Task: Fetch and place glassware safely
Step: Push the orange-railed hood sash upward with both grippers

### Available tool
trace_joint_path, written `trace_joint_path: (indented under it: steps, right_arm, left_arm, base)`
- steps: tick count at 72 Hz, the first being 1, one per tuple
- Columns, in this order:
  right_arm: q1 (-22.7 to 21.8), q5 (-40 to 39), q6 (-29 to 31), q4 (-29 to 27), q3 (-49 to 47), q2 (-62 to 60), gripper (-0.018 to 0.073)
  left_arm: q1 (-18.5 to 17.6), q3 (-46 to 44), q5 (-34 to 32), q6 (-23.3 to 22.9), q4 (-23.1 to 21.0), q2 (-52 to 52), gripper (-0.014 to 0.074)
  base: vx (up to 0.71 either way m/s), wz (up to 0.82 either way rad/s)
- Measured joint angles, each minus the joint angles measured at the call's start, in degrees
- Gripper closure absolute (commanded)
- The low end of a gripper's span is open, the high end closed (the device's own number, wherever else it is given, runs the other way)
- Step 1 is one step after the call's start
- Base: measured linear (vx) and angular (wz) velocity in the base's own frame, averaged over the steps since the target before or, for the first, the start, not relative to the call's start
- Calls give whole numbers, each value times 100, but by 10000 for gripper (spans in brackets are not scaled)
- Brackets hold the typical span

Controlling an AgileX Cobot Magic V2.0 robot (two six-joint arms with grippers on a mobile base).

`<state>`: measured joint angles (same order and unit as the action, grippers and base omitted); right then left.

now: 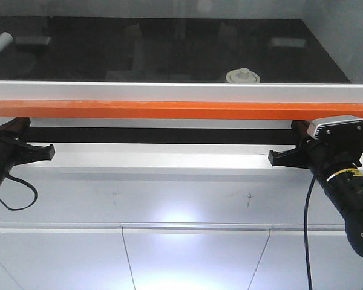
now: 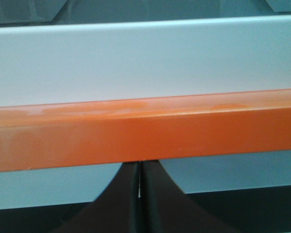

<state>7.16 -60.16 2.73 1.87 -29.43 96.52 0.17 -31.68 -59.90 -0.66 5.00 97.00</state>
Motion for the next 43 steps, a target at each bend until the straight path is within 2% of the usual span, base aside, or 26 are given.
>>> trace_joint_path:
  steps: [43]
  right_arm:
    - [0,-131,0,25,-179,-595,560]
  left_arm:
    - [0,-105,-82,-85,27,-693,603]
  base:
    - [0,0]
